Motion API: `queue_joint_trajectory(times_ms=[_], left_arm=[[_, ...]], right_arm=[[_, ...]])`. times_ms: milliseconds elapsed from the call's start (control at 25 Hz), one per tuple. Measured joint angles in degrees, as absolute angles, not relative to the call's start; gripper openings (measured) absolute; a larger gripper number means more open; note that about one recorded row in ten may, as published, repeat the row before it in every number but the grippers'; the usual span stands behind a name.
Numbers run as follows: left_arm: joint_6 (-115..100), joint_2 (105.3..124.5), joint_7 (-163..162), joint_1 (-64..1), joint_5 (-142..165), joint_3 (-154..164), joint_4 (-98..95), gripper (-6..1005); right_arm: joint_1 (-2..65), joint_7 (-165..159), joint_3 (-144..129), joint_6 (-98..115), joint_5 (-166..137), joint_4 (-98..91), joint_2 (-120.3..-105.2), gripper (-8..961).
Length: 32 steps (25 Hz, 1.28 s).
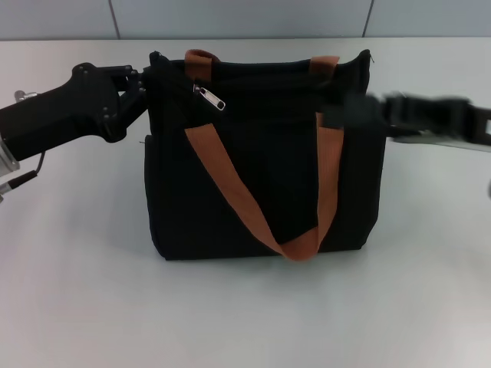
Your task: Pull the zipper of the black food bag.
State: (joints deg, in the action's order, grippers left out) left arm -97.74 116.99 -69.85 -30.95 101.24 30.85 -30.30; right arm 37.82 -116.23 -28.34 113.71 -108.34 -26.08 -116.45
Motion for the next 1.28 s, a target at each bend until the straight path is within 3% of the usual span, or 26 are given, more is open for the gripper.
queue_joint_trajectory(times_ms=[120,200,640,1280], left_arm=[[-97.4,117.57,-69.8,-30.9,101.1,30.9,-30.2,21],[-97.4,117.63,-69.8,-30.9,101.0,30.9,-30.2,21],[-96.9,117.5,-70.3,-31.2,97.6,30.8,-30.0,21],[-96.8,118.22,-70.8,-31.4,97.1,31.2,-29.7,21]], right_arm=[[39.8,-120.8,-28.4,107.7,-107.0,-22.0,-119.0,787],[40.3,-120.9,-28.5,105.3,-106.5,-20.0,-119.29,787],[43.6,-118.5,-28.3,92.3,-99.7,-2.7,-119.78,783],[42.4,-118.3,-29.2,89.6,-100.0,-1.5,-119.8,777]])
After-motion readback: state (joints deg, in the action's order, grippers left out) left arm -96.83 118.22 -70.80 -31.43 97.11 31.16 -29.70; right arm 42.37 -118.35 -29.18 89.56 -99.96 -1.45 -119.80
